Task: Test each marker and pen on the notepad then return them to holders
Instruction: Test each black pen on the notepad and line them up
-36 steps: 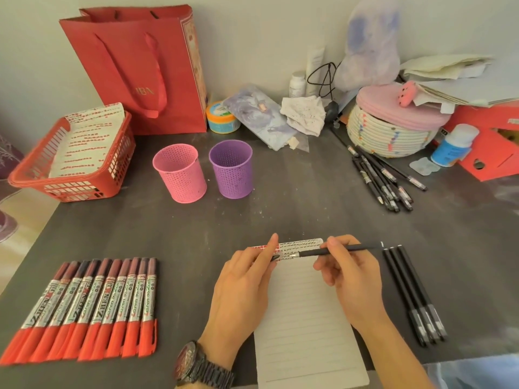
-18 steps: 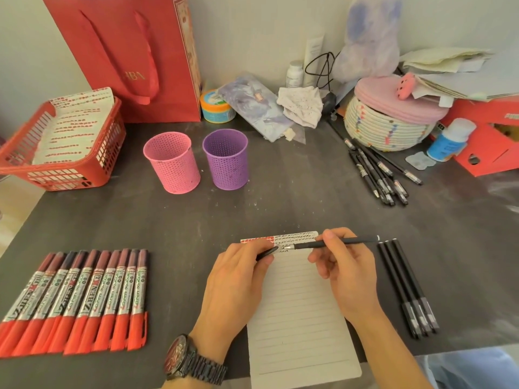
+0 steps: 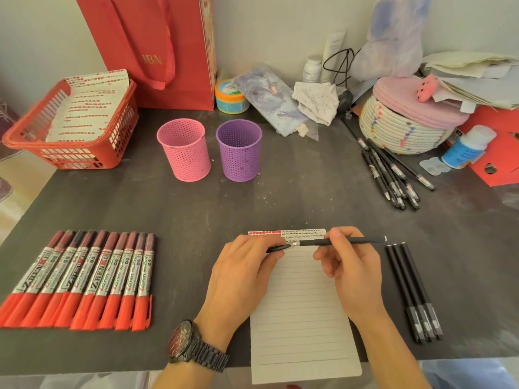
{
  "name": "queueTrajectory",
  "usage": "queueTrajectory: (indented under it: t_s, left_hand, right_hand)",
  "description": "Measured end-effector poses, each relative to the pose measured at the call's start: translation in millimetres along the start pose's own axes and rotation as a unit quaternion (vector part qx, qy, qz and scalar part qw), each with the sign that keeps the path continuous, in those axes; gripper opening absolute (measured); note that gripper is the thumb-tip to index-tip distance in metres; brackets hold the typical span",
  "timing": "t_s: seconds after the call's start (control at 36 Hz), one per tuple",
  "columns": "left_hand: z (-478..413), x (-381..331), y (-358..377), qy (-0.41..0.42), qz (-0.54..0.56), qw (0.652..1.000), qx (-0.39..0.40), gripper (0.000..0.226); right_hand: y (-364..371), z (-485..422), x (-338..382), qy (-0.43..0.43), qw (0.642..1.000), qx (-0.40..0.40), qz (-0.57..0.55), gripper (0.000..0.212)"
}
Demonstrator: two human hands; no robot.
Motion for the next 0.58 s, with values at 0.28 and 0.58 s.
queueTrajectory:
  t_s: [0.28, 0.58]
  left_hand:
    - [1.1, -2.9, -6.5, 0.024, 0.022, 0.999, -0.03, 0.023]
    - [3.7, -10.6, -7.9, 0.069, 0.033, 0.996, -0.046, 0.027]
  right_hand:
    - [6.0, 0.2, 5.2, -0.006, 0.998, 0.026, 0.049, 0.017]
    - [12.3, -0.2, 5.6, -0.014, 0.994, 0.069, 0.081, 0.02]
Point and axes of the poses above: each hand's wrist, its own z-axis away from the middle knuckle, its own y-axis out of the palm, x = y × z, the point moved 9 cm from there along -z, towards the middle knuckle, and after that the axes turned 13 degrees about x, right-handed, at the moved point
